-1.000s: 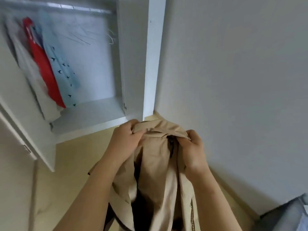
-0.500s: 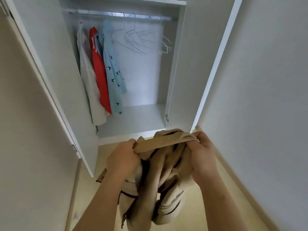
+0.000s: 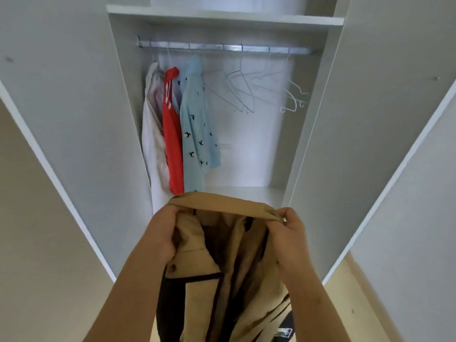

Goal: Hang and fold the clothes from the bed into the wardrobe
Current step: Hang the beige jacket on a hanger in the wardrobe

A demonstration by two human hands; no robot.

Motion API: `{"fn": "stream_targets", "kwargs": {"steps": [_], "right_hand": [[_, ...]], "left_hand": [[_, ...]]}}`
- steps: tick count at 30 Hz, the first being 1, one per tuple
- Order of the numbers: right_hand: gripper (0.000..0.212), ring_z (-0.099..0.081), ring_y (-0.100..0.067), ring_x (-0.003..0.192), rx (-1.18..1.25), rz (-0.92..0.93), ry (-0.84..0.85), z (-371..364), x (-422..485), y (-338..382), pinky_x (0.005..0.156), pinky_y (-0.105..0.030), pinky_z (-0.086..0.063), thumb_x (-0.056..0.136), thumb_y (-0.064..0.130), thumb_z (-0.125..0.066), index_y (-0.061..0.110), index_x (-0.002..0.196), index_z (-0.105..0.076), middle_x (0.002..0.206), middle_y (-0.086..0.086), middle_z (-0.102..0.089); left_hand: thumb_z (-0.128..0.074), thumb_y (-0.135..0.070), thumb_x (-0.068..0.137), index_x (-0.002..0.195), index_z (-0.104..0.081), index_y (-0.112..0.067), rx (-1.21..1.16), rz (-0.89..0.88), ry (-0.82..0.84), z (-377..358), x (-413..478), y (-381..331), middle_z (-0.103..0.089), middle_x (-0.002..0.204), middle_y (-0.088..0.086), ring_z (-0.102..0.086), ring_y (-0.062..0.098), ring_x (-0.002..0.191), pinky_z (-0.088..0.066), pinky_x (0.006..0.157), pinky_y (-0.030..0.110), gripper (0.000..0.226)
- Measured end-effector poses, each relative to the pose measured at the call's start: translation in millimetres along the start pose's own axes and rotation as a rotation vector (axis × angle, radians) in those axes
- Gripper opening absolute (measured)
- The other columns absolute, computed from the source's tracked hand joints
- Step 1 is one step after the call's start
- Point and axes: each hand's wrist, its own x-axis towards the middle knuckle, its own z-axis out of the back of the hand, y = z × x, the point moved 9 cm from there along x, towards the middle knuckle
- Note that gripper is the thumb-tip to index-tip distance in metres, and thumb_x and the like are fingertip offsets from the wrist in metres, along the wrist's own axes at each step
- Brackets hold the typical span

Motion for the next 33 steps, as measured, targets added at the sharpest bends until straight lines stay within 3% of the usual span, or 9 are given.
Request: {"fn": "stream_targets", "kwargs": {"steps": [2,7,10,13,17,24,26,29,33], "right_hand": [[0.009,-0.051,-0.002,0.054,-0.036,-0.015,0.014,-13.9,35.7,-0.6,0.05,-0.018,-0.039,0.091,0.014,-0.051,0.014,0.082,-0.053,0.064,0.004,-0.053],[0.002,-0.053,-0.018,0.073,-0.096,-0.122,0.045,-56.4,95.7,-23.9,0.067,-0.033,-0.043,0.087,0.016,-0.054,0.015,0.086,-0.054,0.079,-0.001,-0.056],[0.004,-0.052,-0.014,0.071,-0.151,-0.126,0.087,-93.1,128.6,-30.0,0.06,-0.027,-0.041,0.086,0.015,-0.057,0.015,0.083,-0.055,0.077,0.0,-0.056],[0.007,-0.051,-0.011,0.066,-0.167,-0.076,0.139,-134.0,170.0,-26.4,0.056,-0.023,-0.035,0.086,0.013,-0.059,0.014,0.079,-0.057,0.073,-0.002,-0.058],[0.007,-0.054,-0.013,0.072,-0.162,-0.024,0.105,-182.6,235.6,-2.6,0.059,-0.024,-0.04,0.086,0.011,-0.058,0.016,0.082,-0.059,0.077,-0.001,-0.06],[0.014,-0.053,-0.011,0.065,-0.11,0.022,-0.028,-250.3,313.3,22.0,0.056,-0.024,-0.038,0.081,0.006,-0.062,0.018,0.074,-0.06,0.069,0.001,-0.059],[0.017,-0.051,-0.01,0.063,-0.14,0.02,-0.039,-256.6,330.3,18.4,0.055,-0.022,-0.038,0.081,0.004,-0.062,0.018,0.072,-0.06,0.068,0.001,-0.058],[0.017,-0.051,-0.008,0.061,-0.152,0.033,-0.043,-262.0,363.0,21.4,0.054,-0.02,-0.039,0.08,0.003,-0.061,0.018,0.071,-0.059,0.065,0.004,-0.057],[0.019,-0.054,0.004,0.062,-0.068,0.073,0.088,-288.5,420.3,47.7,0.055,-0.013,-0.042,0.077,0.0,-0.059,0.019,0.075,-0.062,0.068,0.012,-0.06]], "left_hand": [[-0.041,-0.004,0.091,0.073,-0.053,-0.008,-0.072,-0.036,0.022,-11.2,18.4,-9.5,-0.056,0.065,0.006,-0.05,0.018,0.062,-0.043,0.059,0.03,0.022],[-0.041,-0.007,0.088,0.072,-0.062,-0.007,-0.228,-0.053,-0.021,-16.3,56.0,-29.2,-0.065,0.055,0.007,-0.061,0.02,0.055,-0.045,0.061,0.033,0.026],[-0.046,-0.015,0.092,0.077,-0.063,-0.004,-0.322,-0.078,-0.074,-9.6,97.1,-50.9,-0.065,0.064,0.008,-0.061,0.02,0.058,-0.047,0.063,0.033,0.025],[-0.048,-0.02,0.094,0.103,-0.061,-0.001,-0.377,-0.127,-0.069,-14.6,145.4,-84.6,-0.061,0.076,0.009,-0.057,0.02,0.07,-0.049,0.071,0.034,0.025],[-0.049,-0.021,0.093,0.122,-0.054,0.003,-0.312,-0.174,0.08,-34.3,210.3,-144.2,-0.063,0.067,0.003,-0.064,0.013,0.054,-0.054,0.051,0.025,0.038],[-0.049,-0.023,0.092,0.123,-0.052,0.001,-0.226,-0.164,0.146,-53.2,304.0,-216.3,-0.06,0.072,0.001,-0.059,0.012,0.059,-0.051,0.057,0.025,0.038],[-0.049,-0.023,0.092,0.125,-0.051,0.0,-0.218,-0.146,0.16,-62.3,323.6,-222.1,-0.063,0.079,0.002,-0.059,0.012,0.06,-0.051,0.055,0.026,0.04],[-0.05,-0.025,0.092,0.123,-0.053,-0.002,-0.186,-0.135,0.184,-81.3,349.8,-234.7,-0.059,0.113,0.007,-0.062,0.011,0.063,-0.051,0.047,0.022,0.039],[-0.046,-0.023,0.093,0.118,-0.055,-0.008,-0.165,-0.21,0.139,-102.4,390.5,-270.5,-0.049,0.133,0.02,-0.066,0.006,0.076,-0.047,0.042,0.014,0.031]]}}
